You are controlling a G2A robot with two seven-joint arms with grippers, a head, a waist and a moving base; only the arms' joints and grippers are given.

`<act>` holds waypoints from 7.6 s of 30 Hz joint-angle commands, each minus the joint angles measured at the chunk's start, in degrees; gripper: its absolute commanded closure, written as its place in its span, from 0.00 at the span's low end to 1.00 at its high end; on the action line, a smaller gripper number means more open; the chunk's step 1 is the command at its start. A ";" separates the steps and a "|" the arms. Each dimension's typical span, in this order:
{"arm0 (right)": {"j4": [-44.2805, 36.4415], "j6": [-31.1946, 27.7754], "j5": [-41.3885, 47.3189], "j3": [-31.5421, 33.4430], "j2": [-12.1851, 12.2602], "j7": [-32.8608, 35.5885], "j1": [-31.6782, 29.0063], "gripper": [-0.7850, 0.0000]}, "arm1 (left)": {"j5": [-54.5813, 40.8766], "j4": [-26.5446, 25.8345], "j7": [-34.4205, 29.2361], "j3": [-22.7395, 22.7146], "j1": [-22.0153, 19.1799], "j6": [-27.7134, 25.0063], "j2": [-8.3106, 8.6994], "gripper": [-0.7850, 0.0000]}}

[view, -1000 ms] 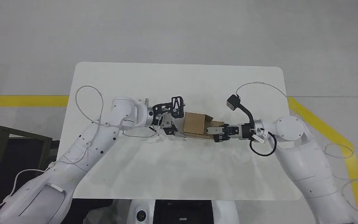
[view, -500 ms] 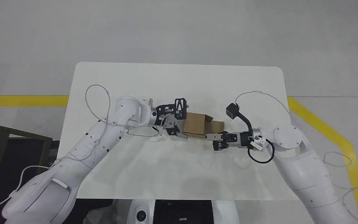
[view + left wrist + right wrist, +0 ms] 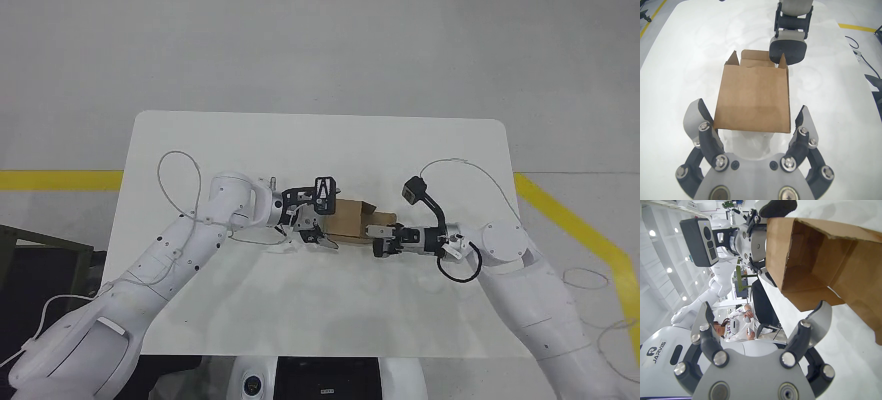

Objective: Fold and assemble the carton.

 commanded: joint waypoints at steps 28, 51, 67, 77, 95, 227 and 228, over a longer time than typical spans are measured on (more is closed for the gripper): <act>10.92 -10.02 6.89 -6.79 -3.83 1.53 8.90 0.00 | 3.15 -0.05 2.27 -1.57 1.37 -2.35 0.18 0.00; 20.14 -15.07 10.99 -6.54 -4.98 10.99 13.16 0.00 | 4.44 1.10 5.68 0.15 0.42 -2.35 1.51 0.00; 26.93 -19.86 8.15 -8.07 -6.07 6.22 18.14 0.00 | 2.97 0.30 6.00 1.56 0.07 -2.35 2.39 0.00; 26.19 -18.88 11.44 -12.92 -6.77 7.21 20.33 0.00 | 2.99 0.39 6.14 2.13 -0.27 -2.35 2.76 0.00; 20.42 -15.15 15.79 -16.73 -3.99 10.94 18.74 0.00 | 3.30 1.56 6.07 1.13 -0.33 -2.35 3.25 0.00; 20.52 -13.81 7.88 -7.05 2.06 10.83 13.62 0.00 | 1.04 1.60 3.03 -2.41 2.50 -2.35 1.76 0.00; 20.39 -13.83 7.73 -6.96 2.10 10.64 13.33 0.00 | 1.04 1.59 3.00 -2.42 2.52 -2.35 1.75 0.00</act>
